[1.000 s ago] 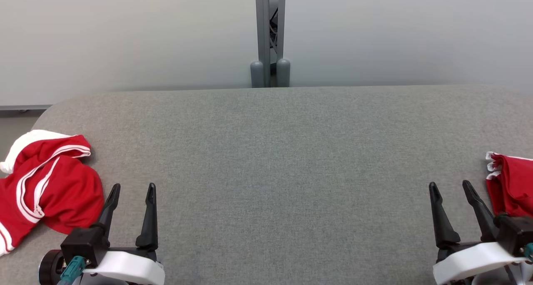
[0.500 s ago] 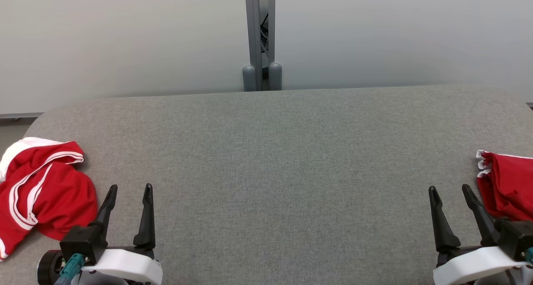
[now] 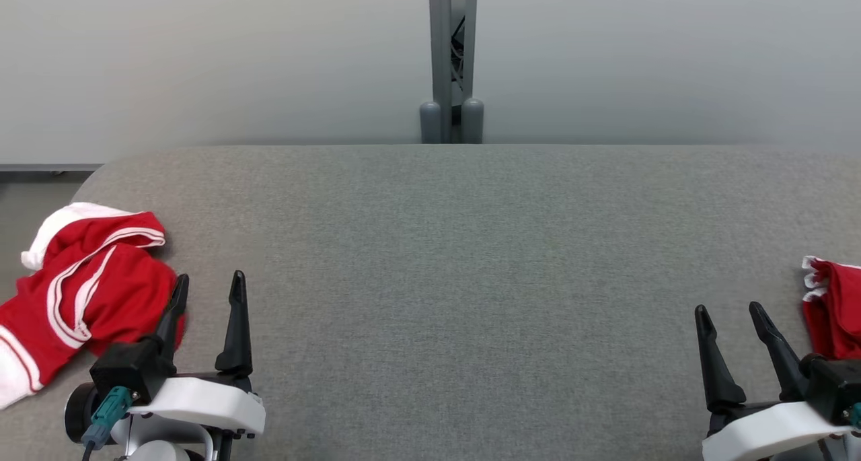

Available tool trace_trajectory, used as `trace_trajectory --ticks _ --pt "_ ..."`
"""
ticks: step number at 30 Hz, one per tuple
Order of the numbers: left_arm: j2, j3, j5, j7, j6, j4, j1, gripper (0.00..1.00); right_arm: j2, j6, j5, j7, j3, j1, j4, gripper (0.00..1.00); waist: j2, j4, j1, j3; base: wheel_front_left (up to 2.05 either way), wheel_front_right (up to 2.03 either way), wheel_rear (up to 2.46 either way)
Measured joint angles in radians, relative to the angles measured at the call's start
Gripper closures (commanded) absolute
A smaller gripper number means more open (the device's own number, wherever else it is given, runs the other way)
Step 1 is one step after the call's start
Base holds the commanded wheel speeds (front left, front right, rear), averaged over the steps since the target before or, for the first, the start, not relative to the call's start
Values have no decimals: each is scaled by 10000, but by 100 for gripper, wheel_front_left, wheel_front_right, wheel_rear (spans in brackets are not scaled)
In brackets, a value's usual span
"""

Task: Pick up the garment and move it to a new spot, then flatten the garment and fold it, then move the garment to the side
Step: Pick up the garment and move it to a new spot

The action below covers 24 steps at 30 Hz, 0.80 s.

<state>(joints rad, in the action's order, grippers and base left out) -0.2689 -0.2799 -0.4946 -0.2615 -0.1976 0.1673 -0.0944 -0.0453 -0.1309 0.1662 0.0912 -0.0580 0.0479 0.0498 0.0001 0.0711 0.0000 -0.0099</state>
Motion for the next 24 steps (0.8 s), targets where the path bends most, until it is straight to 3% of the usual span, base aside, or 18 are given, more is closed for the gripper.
trace_trajectory --ticks 19,24 --pt "253 1016 207 -4 491 257 -71 0 6 0 115 -190 953 -152 40 0 0 3162 0 25 0 0 0" --pt "307 1221 309 -2 685 322 -70 0 6 0 178 -111 1020 -259 188 0 0 3730 0 34 0 0 0"
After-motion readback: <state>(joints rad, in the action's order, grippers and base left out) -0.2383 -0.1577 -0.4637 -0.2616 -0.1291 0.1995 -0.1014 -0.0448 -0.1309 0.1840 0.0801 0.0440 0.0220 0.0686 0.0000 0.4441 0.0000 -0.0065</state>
